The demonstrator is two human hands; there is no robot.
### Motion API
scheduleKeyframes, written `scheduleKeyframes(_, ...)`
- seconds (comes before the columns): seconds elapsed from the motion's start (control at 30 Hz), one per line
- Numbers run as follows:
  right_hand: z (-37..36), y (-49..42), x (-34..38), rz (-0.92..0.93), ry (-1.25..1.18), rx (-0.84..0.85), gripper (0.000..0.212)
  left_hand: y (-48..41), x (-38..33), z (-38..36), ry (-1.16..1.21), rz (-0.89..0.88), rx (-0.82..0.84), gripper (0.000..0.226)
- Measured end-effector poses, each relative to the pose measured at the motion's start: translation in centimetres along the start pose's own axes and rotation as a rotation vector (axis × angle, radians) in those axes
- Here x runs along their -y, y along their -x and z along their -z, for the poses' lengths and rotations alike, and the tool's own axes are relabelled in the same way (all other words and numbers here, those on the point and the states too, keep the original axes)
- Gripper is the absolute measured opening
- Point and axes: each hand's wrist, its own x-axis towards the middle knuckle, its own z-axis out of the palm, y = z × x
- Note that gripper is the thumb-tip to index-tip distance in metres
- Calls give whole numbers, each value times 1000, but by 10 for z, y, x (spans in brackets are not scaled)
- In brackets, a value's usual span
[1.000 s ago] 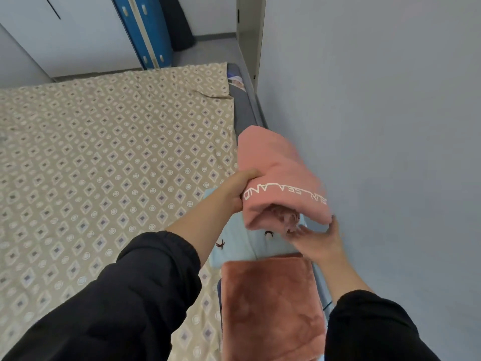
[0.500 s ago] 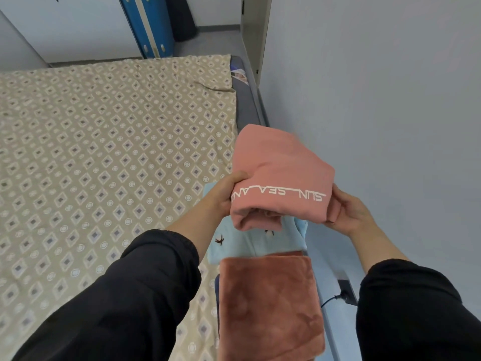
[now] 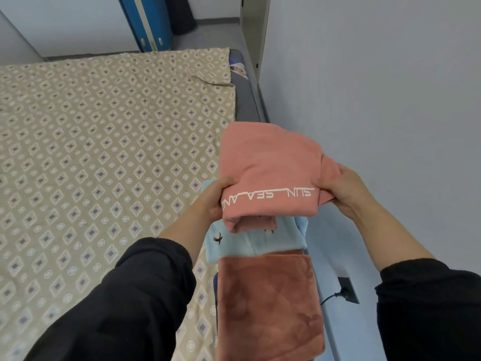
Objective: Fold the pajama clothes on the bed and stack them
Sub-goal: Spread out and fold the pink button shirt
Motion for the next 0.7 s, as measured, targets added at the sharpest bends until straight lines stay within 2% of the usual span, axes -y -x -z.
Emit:
scheduleKeyframes(0.1, -17, -1, -45, -76, 98, -46, 41, -7, 29, 29, -115, 70, -179, 42)
scheduleKeyframes(0.2, -30, -2, -99, -365, 135, 15, 37, -12, 59, 55, -425, 115, -450, 46)
scheduleKeyframes(0.27, -36, -1, -118, -495, 89, 35, 39, -13, 70, 64, -482, 137, -487, 53)
scheduleKeyframes(0.37, -43, -6, -124, -460, 45, 20, 41, -14, 75, 64, -461, 146, -441, 65)
scheduleKeyframes(0.53, -50, -7, -113, -289, 108, -46, 45, -12, 72, 58, -413, -49, -478, 51)
scheduleKeyframes(0.63, -49, -4, -115, -231, 80, -40, 44, -3, 76, 63, -349, -130, -472, 59)
scheduleKeyframes(0.7, -49, 0, -123, -258, 161, -65, 40, -1, 87, 70, -392, -102, -494, 59)
